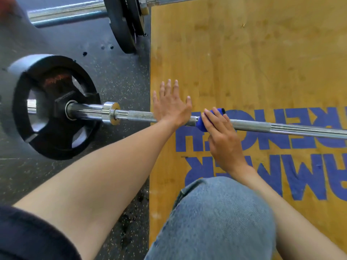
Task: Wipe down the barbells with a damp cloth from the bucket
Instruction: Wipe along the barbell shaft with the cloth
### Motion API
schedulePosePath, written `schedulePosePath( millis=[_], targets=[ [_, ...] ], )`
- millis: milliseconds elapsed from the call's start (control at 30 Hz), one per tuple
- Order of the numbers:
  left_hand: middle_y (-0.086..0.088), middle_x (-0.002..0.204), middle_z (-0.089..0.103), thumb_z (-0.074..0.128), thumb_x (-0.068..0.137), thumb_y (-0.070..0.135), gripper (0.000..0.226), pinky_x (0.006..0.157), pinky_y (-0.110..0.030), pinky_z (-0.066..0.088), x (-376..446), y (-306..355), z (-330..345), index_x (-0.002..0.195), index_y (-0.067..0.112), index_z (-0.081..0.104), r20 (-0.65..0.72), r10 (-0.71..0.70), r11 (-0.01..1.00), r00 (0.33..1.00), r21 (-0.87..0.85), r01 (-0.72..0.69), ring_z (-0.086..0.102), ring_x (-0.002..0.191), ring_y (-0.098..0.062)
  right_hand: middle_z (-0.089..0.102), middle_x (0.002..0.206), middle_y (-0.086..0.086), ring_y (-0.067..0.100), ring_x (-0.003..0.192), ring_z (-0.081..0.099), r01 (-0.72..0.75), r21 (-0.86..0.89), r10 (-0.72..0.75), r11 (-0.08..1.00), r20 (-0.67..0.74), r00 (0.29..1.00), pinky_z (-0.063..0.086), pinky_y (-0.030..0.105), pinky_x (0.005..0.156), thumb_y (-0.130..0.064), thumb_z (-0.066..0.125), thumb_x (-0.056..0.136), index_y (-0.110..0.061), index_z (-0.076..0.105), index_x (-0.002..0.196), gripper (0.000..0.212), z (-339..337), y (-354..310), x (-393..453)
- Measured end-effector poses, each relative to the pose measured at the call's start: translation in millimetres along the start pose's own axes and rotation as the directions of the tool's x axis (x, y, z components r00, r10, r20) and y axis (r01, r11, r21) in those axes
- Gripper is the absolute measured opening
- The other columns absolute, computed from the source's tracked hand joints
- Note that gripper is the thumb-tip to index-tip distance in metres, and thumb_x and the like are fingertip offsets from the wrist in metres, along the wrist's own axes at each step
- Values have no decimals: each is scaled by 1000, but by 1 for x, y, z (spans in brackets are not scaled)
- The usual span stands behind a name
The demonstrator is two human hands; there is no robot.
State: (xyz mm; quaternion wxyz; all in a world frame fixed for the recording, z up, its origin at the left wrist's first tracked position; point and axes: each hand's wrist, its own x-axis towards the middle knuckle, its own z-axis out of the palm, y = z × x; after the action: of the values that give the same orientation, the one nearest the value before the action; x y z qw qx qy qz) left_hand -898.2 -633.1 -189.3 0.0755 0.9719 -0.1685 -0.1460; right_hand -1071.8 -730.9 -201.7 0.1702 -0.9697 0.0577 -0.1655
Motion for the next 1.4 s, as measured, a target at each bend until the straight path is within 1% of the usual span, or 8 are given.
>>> schedulePosePath(
  millis=[200,400,600,800,867,1000,1200,1400],
  targets=[
    [0,172,4,30,100,55,75,127,-46,0,26,9,-6,164,21,10,-15,11,999,1000,-30,-11,-1,158,-18,48,153,11,32,148,35,-375,-24,368,927,-134,920,18,48,125,16,50,89,-3,53,144,59,-9,22,7],
    [0,172,5,34,101,52,74,127,-46,1,48,15,-13,163,19,14,18,14,997,1000,-78,-13,-1,158,-19,39,160,6,26,151,30,87,-99,-76,991,110,991,21,43,125,21,54,85,-6,47,150,70,-8,30,36],
    [-2,172,5,34,101,51,73,128,-46,2,66,16,-17,163,18,15,36,14,995,999,-97,-11,1,158,-20,45,155,12,33,149,30,-390,-98,377,916,-129,917,20,51,124,12,43,92,-1,50,145,55,-4,35,37],
    [-3,171,9,36,101,50,72,127,-45,4,85,20,-22,162,17,17,31,-10,992,999,-122,14,5,158,-20,41,159,5,26,151,31,-16,-130,24,991,57,998,26,47,123,9,37,95,-7,47,150,58,11,23,69],
    [-4,172,8,34,101,50,73,128,-45,3,90,21,-23,163,16,15,44,-6,993,999,-116,11,3,158,-21,44,157,7,26,149,33,-191,-89,186,978,-57,981,27,50,122,9,39,94,-8,51,147,57,5,40,57],
    [-5,172,7,33,102,50,72,128,-45,2,99,25,-23,163,16,16,42,-1,996,999,-94,5,3,158,-22,47,154,10,33,150,31,-602,116,608,790,-272,745,22,45,125,15,42,88,-2,55,142,58,10,42,64],
    [-6,171,12,35,101,49,71,127,-46,4,112,25,-24,162,14,21,44,-12,996,999,-84,16,6,158,-22,48,153,11,31,147,37,-191,-99,180,977,-115,977,31,51,121,13,37,84,-3,52,145,64,24,24,84],
    [-7,170,14,34,101,50,72,128,-47,7,125,29,-20,161,13,21,14,15,998,1000,-63,-14,8,158,-23,55,146,13,37,144,40,-546,53,527,836,-353,773,30,54,120,9,42,90,1,60,135,49,27,43,93]
  ],
)
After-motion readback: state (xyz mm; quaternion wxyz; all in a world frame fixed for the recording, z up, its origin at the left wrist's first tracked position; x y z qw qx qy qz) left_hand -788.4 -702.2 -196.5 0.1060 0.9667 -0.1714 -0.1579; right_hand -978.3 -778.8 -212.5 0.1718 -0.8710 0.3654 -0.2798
